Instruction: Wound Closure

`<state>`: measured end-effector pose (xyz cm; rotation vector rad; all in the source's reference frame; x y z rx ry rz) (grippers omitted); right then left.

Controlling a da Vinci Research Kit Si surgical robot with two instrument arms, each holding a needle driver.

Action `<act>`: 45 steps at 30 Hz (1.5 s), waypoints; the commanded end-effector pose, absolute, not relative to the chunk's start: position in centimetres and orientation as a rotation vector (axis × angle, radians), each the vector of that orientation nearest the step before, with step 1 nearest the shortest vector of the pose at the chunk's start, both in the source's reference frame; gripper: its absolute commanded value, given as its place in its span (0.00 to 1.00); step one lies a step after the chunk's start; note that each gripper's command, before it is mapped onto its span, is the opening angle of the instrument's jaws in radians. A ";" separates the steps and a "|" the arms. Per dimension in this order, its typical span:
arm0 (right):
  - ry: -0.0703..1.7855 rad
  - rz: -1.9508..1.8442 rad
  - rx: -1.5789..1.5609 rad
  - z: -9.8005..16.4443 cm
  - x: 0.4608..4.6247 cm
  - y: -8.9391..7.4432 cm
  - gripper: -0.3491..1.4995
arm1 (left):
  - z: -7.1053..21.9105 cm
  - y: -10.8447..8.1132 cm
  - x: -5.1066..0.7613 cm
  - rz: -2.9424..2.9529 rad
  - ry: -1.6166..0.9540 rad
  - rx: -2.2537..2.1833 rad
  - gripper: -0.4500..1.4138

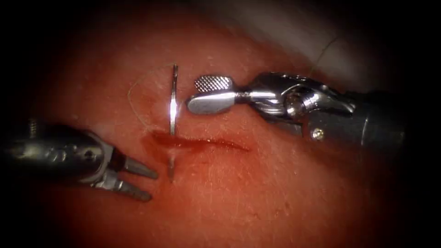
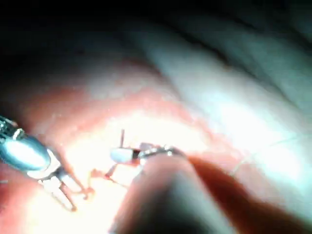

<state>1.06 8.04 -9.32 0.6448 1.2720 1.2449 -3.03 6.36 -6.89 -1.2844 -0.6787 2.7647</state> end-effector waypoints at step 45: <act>1.311 0.874 0.671 -10.0 0.95 7.9 0.06 | -6.9 6.3 -3.26 2.291 -0.570 -1.345 0.05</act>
